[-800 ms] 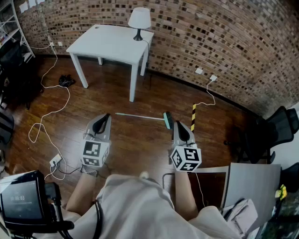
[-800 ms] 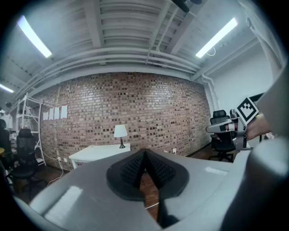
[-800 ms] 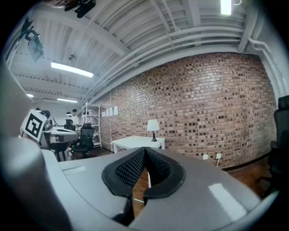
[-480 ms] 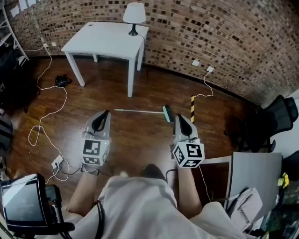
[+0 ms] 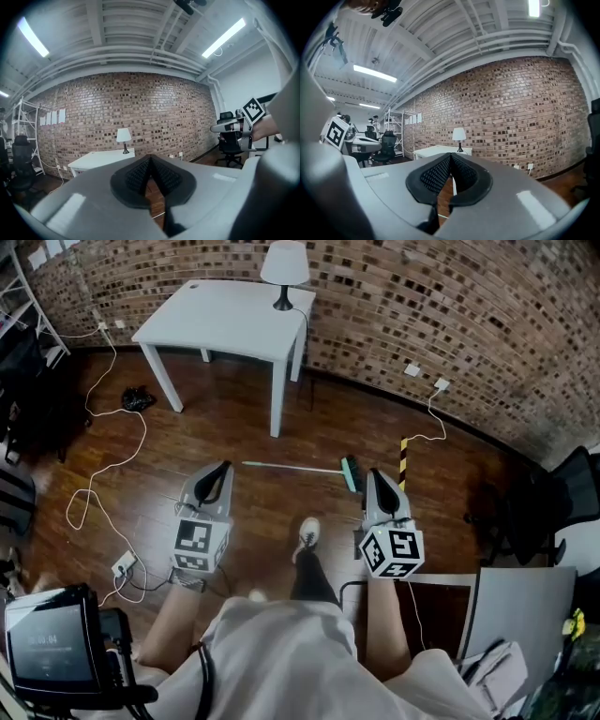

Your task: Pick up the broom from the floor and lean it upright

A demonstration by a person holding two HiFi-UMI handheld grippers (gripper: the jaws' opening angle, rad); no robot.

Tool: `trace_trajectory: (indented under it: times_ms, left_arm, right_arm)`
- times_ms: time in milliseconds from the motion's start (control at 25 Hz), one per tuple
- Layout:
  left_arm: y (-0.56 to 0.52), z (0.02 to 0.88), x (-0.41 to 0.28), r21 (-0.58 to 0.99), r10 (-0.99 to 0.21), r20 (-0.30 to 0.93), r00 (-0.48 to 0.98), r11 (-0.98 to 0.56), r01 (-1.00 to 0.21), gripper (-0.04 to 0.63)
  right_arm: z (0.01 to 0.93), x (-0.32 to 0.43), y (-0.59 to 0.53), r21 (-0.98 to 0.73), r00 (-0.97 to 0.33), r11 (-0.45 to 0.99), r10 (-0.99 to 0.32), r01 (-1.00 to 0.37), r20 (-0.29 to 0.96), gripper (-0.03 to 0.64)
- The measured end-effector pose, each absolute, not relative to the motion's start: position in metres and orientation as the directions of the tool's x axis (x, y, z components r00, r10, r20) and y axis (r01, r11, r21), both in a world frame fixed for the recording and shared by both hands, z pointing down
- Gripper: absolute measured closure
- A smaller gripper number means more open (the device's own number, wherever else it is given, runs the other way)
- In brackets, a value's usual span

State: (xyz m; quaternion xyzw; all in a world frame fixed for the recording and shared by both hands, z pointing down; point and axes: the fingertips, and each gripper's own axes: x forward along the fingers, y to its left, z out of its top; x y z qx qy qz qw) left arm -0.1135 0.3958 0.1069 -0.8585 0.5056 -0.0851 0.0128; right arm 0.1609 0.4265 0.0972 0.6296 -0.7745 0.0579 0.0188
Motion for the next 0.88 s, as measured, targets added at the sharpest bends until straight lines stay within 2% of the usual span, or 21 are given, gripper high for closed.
trace_trajectory:
  times_ms: [240,520,720,880]
  left_arm:
    - [0.313,0.126,-0.076,-0.102,-0.870,0.149,0.469,-0.486,-0.868,0.597]
    - [0.220,0.112,-0.007,-0.112,-0.865,0.126,0.485,-0.499,-0.860,0.597]
    - [0.179,0.113,0.001,-0.140,-0.885,0.151,0.440,-0.460,-0.877,0.597]
    - [0.156,0.120,0.000,-0.135,-0.890,0.176,0.420,-0.444,-0.886,0.597]
  right_arm:
    - [0.127,0.196,0.336,-0.107,-0.235,0.224,-0.966,-0.969,0.110,0.603]
    - [0.114,0.250,0.230,-0.092,-0.309,0.299,-0.944,-0.950,0.119,0.603]
    - [0.114,0.264,0.184,-0.060,-0.347,0.342,-0.927,-0.938,0.141,0.603]
    - [0.129,0.271,0.161,-0.083,-0.322,0.312,-0.929,-0.946,0.181,0.603]
